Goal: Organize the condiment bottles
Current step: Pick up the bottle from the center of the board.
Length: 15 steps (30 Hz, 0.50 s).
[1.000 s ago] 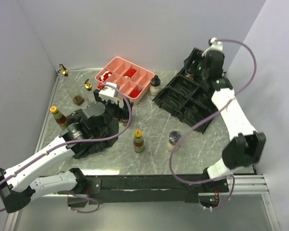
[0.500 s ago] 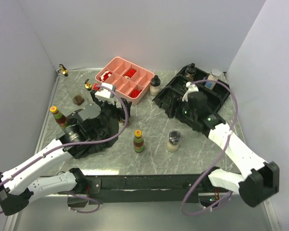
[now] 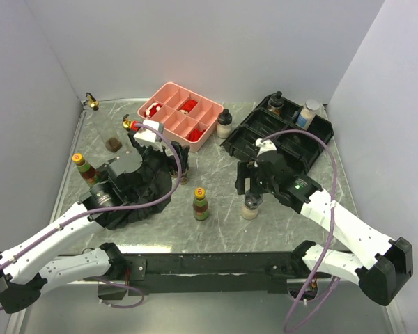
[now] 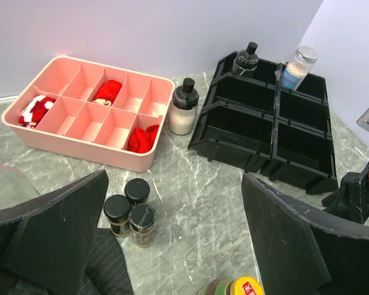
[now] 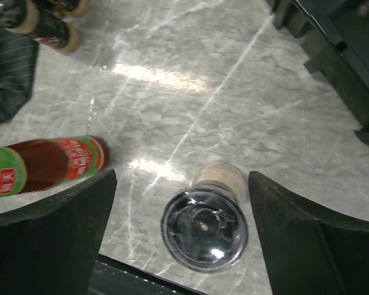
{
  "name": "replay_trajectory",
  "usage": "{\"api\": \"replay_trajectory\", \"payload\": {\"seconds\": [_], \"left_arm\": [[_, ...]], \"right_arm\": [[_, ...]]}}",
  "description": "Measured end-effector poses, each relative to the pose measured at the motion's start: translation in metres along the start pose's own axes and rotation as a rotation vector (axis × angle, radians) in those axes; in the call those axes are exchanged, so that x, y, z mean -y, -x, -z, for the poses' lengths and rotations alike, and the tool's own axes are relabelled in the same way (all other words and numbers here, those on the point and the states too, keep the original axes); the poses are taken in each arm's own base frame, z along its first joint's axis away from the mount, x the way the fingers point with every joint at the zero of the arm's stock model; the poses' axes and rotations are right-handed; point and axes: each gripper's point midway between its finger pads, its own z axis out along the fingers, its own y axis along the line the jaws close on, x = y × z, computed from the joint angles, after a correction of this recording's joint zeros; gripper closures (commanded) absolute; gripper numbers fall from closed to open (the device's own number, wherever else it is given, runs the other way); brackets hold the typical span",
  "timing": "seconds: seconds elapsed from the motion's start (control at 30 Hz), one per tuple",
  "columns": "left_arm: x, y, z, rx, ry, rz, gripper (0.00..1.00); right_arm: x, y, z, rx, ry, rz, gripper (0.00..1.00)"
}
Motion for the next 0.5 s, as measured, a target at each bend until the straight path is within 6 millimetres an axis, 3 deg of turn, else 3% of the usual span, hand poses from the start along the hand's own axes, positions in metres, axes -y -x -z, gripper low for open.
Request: {"api": "replay_trajectory", "payload": {"seconds": [0.17, 0.5], "left_arm": [[0.0, 0.0, 0.0, 0.0, 0.0, 0.0, 0.04], [0.0, 0.0, 0.0, 0.0, 0.0, 0.0, 0.04]], "right_arm": [[0.007, -0.007, 0.0, -0.016, -0.04, 0.004, 0.03], [0.02, -0.047, -0.005, -0.108, -0.075, 0.019, 0.1]]}}
